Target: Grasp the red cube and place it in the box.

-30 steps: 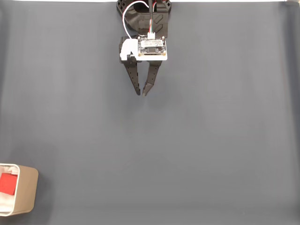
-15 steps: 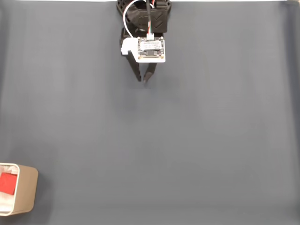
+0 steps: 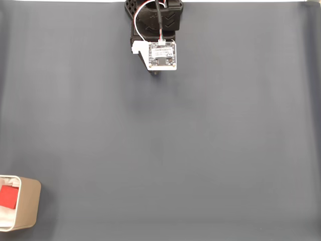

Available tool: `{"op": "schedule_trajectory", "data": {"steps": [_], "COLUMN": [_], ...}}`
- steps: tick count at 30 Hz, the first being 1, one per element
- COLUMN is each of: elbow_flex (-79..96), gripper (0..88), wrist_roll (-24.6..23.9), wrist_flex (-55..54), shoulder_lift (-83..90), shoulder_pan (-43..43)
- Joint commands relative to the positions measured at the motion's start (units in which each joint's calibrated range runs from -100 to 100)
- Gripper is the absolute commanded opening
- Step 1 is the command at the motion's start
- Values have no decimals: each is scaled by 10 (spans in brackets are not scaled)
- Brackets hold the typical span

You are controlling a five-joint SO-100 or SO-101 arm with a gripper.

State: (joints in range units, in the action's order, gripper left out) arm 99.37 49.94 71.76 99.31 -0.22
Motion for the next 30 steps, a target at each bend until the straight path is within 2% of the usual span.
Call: {"op": "schedule_trajectory", "data": {"steps": [1, 5, 30], "elbow_flex": [5, 5, 5], "gripper": [0, 0, 3], "wrist_roll": [1, -11, -10], "wrist_flex": [21, 41, 41], "shoulder_lift": [6, 6, 6], "shoulder_pan": [6, 8, 4]}}
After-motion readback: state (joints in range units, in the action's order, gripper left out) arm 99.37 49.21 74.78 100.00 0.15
